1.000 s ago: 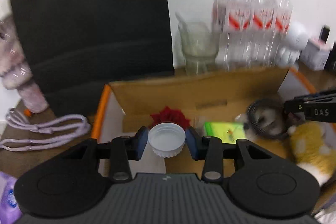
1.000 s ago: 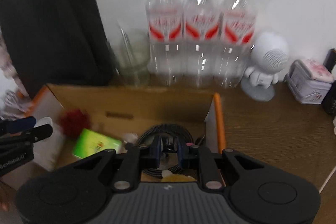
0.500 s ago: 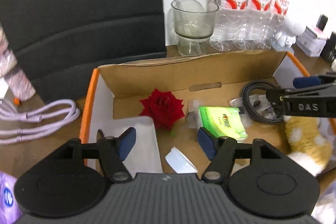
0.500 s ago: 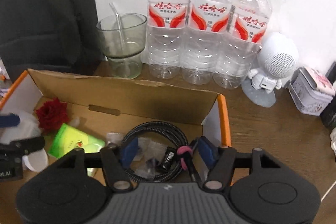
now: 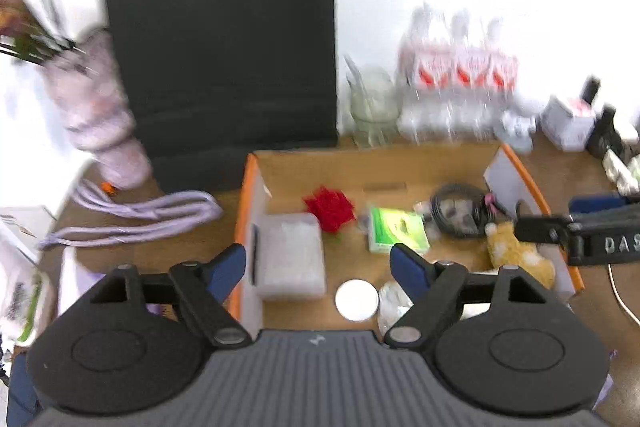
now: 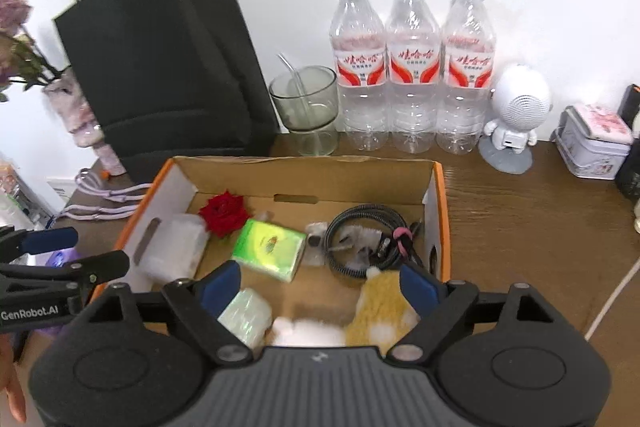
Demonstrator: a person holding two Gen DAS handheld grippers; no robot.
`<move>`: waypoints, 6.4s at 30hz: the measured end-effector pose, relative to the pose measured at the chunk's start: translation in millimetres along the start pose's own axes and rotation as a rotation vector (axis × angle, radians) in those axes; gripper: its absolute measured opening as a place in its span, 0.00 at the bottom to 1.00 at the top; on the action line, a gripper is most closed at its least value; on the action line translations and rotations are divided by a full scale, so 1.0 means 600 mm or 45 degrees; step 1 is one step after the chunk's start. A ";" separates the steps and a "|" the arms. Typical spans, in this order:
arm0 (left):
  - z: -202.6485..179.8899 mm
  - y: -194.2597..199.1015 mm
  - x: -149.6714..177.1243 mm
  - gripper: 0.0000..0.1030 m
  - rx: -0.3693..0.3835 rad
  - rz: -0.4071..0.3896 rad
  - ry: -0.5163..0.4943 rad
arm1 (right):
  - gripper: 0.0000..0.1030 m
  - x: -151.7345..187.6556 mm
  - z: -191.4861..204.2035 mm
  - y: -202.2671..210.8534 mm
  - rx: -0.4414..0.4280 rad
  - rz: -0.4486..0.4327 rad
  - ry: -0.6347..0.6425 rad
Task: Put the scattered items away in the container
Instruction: 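Raise both tools out of the box and move back over the desk, then grasp the blue-white wrapper with the left tool while the right tool grasps the white round puck, then carry the wrapper and puck into the cardboard box and release both, then raise both tools out of the box and move back over the desk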
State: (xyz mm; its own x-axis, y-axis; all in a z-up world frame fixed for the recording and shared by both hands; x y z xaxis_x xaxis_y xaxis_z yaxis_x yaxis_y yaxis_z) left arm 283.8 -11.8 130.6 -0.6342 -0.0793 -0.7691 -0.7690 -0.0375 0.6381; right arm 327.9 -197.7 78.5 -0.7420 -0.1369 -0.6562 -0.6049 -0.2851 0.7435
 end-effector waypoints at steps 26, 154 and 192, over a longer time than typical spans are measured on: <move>-0.069 0.154 0.374 0.84 0.095 -0.270 -0.031 | 0.97 0.450 0.064 0.265 0.197 -0.785 -0.040; 0.019 -0.127 -0.009 0.80 0.084 0.286 0.038 | 0.82 -0.024 -0.014 -0.070 0.001 0.164 0.003; -0.071 0.188 0.403 1.00 0.261 -0.300 -0.094 | 0.80 0.443 0.011 0.194 0.231 -0.515 0.005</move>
State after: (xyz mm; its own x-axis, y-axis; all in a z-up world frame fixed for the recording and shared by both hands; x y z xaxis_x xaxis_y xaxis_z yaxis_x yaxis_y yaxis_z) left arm 47.4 -77.6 18.3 -0.4351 -0.0199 -0.9002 -0.8907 0.1560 0.4270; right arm 58.4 -261.2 -8.8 -0.4344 -0.0520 -0.8992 -0.8876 -0.1453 0.4371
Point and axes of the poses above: each gripper's, at about its wrist camera, not at the fingertips, and y roughly against the way its jaws point, z to its left, x to its underside, the point moved 6 cm from there along -y, roughly the way its jaws point, and after that the axes turned 7 degrees about y, right-handed, at the moved point
